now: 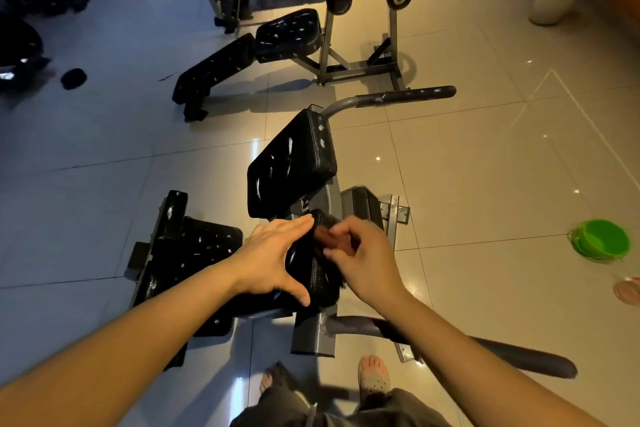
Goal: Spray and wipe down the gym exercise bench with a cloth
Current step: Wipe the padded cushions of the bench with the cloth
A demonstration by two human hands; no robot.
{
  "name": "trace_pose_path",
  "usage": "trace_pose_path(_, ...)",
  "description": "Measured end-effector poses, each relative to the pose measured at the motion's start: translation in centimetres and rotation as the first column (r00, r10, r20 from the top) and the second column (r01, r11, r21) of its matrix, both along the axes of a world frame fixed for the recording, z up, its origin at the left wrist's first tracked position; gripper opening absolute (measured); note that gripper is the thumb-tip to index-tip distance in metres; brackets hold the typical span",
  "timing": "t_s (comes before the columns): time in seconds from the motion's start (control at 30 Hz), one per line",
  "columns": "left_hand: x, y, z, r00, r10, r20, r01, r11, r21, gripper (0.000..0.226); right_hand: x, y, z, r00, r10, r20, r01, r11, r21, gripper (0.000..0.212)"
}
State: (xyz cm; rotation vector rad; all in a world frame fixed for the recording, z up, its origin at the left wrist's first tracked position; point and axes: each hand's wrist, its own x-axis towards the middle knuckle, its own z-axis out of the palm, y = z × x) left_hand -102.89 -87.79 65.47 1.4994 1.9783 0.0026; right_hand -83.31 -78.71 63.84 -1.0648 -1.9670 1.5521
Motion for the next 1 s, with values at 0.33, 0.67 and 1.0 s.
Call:
trace_pose_path(0.33,-1.1,0.1,-0.4,0.985,-0.172,-0.034,0.175,0.979,0.106,0.143,-2.8,0.9,1.0,0.964,-0.264,-0.044,0.263,0.965,-0.023,0.021)
trace_pose_path(0.67,-2.9,-0.1,-1.8,0.940,-0.325,-0.101,0.340,0.914,0.221,0.144,0.8,-7.0,3.4,0.891,-0.402,0.212,0.376,0.914,0.154,0.020)
trace_pose_path(1.0,-2.5,0.9,-1.9,0.915,-0.374,-0.149,0.403,0.865,0.298,0.112,-3.1,-8.7,2.0,0.741,-0.654,0.151,0.641,0.757,0.127,0.019)
